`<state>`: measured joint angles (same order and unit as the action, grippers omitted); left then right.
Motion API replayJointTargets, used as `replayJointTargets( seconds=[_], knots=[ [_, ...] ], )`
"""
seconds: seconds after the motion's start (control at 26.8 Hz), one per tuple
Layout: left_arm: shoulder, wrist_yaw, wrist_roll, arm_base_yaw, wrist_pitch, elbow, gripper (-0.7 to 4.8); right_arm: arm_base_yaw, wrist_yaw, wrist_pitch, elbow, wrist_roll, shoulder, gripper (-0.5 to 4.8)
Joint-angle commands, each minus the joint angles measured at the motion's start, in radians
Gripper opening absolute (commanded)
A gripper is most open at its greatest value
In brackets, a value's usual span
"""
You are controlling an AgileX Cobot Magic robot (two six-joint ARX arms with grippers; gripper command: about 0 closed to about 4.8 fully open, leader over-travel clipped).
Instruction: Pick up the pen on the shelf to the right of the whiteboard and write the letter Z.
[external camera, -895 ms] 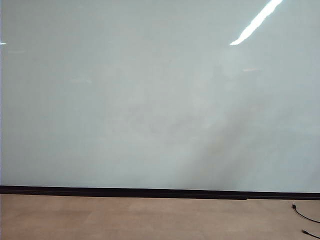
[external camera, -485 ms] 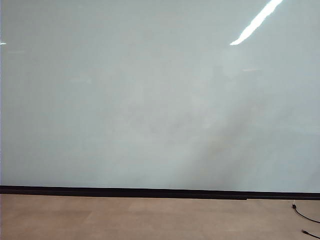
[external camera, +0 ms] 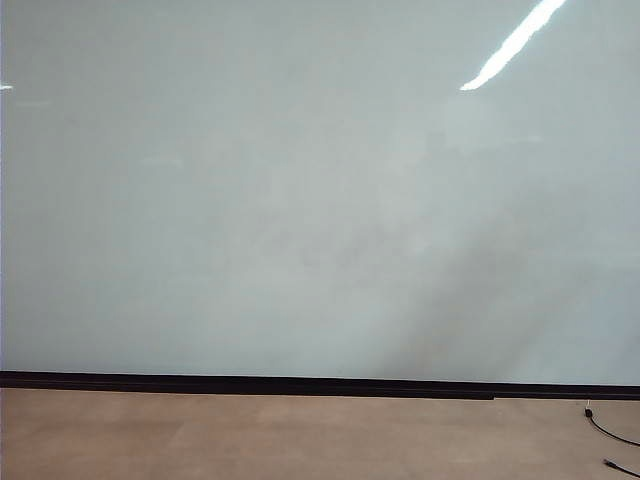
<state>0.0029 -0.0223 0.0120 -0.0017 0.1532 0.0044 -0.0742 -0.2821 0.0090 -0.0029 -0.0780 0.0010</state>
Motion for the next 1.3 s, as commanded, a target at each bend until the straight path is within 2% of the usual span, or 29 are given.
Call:
replayJointTargets(
  seconds=[0.04, 0.22, 0.3, 0.41, 0.48, 0.6, 0.75, 0.86, 1.01, 1.04, 1.3],
  knots=[
    [0.0, 0.0, -0.004, 0.0, -0.011, 0.002, -0.04, 0.0, -0.077, -0.011, 0.003, -0.001, 0.0, -0.05],
    [0.0, 0.0, -0.004, 0.0, -0.011, 0.002, -0.04, 0.0, -0.071, -0.105, 0.003, 0.0, 0.0, 0.06],
    [0.0, 0.0, -0.004, 0.0, -0.011, 0.002, -0.05, 0.0, -0.055, -0.132, 0.003, 0.0, 0.0, 0.49],
    [0.0, 0.0, -0.004, 0.0, -0.011, 0.002, -0.04, 0.0, -0.052, -0.155, 0.003, 0.0, 0.0, 1.64],
    [0.0, 0.0, -0.004, 0.0, -0.011, 0.002, -0.05, 0.0, -0.052, -0.154, 0.003, 0.0, 0.0, 2.11],
    [0.0, 0.0, -0.004, 0.0, -0.011, 0.002, -0.05, 0.0, -0.051, -0.148, 0.003, 0.001, 0.0, 2.3],
    [0.0, 0.0, -0.004, 0.0, -0.011, 0.002, -0.04, 0.001, -0.016, -0.13, 0.003, 0.001, 0.0, 3.1],
    [0.0, 0.0, -0.004, 0.0, -0.011, 0.002, -0.04, 0.001, -0.003, -0.108, 0.003, 0.001, 0.0, 3.25],
    [0.0, 0.0, -0.004, 0.0, -0.011, 0.002, -0.04, 0.0, -0.003, -0.109, 0.003, 0.0, 0.0, 4.23],
    [0.0, 0.0, -0.004, 0.0, -0.011, 0.002, -0.04, 0.001, -0.004, -0.109, 0.003, 0.0, 0.0, 4.36],
    [0.0, 0.0, -0.004, 0.0, -0.011, 0.002, -0.04, -0.002, -0.015, -0.103, 0.003, 0.008, 0.0, 4.37]
  ],
)
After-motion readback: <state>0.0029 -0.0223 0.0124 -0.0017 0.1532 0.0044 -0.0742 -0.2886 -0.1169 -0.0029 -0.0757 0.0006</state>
